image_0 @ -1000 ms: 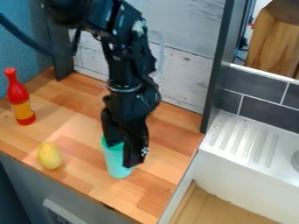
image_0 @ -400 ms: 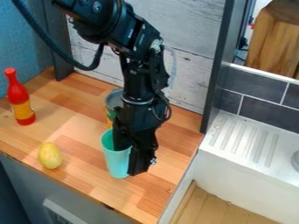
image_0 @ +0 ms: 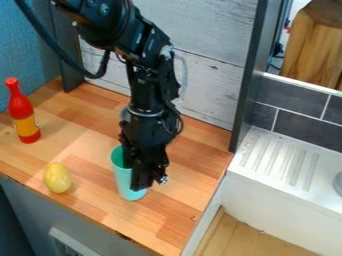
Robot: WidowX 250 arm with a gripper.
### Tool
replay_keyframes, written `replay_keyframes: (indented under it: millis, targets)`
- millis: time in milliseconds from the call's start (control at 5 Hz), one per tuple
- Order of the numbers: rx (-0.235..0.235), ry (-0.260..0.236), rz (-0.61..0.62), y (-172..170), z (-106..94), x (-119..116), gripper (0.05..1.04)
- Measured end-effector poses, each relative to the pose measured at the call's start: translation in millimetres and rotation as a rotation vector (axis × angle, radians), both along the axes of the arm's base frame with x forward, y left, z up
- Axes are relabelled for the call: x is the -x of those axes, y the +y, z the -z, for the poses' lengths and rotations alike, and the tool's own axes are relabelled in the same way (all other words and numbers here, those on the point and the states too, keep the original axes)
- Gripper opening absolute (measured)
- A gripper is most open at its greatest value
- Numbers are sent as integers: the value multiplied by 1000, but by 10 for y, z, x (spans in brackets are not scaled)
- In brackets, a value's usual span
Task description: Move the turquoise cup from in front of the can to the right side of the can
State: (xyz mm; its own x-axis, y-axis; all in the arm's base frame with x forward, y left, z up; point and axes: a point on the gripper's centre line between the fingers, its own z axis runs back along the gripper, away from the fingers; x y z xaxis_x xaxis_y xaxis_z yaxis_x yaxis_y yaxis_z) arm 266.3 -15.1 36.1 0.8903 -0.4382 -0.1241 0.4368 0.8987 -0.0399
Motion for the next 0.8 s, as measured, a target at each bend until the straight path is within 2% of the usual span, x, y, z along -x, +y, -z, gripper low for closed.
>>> replay_keyframes:
  millis: [200, 400, 600, 800]
  targets:
    - [14, 16, 19, -1, -14, 21, 140]
    - [66, -12, 57, -75, -223, 49, 107]
    - [113, -71, 100, -218, -501, -143, 106]
    - [110, -127, 156, -369, -678, -384, 106]
